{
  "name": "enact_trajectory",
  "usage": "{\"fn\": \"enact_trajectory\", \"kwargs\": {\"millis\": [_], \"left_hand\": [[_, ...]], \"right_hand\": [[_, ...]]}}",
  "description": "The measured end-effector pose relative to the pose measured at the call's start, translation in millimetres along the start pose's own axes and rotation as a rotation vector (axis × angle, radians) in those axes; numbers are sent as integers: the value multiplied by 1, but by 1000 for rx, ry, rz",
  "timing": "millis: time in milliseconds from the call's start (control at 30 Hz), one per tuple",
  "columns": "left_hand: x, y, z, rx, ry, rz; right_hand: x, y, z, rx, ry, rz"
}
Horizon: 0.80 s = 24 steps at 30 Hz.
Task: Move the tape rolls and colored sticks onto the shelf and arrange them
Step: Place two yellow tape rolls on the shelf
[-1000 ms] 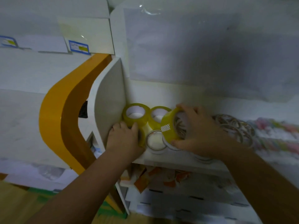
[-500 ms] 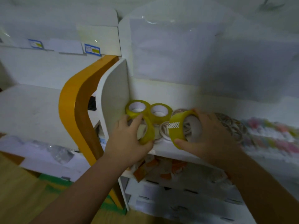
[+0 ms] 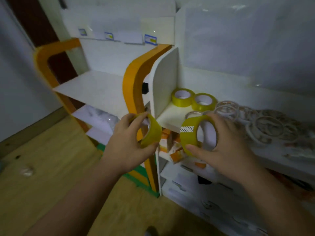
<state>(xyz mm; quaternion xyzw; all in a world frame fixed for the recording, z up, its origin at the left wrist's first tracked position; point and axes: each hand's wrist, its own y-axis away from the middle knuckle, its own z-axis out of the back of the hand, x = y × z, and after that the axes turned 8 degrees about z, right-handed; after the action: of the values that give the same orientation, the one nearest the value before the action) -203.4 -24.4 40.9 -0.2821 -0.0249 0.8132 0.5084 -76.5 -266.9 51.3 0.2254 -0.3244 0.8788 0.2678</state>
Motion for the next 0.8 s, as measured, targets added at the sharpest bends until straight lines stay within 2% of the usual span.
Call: {"fn": "enact_trajectory", "kwargs": {"millis": [133,300,433,800], "left_hand": [[42,12,30,-71,-57,75],[106,13,59,-153,33,155],[163,4,85,-250,43,172],[351,-63,159,-210,-39,239]], "right_hand": [[25,-17,-28,52,17,15],[67,-49,-67,124,-35,76],[98,-85,-119,115,-37,79],[181,-199,-277,156,-51,38]]}}
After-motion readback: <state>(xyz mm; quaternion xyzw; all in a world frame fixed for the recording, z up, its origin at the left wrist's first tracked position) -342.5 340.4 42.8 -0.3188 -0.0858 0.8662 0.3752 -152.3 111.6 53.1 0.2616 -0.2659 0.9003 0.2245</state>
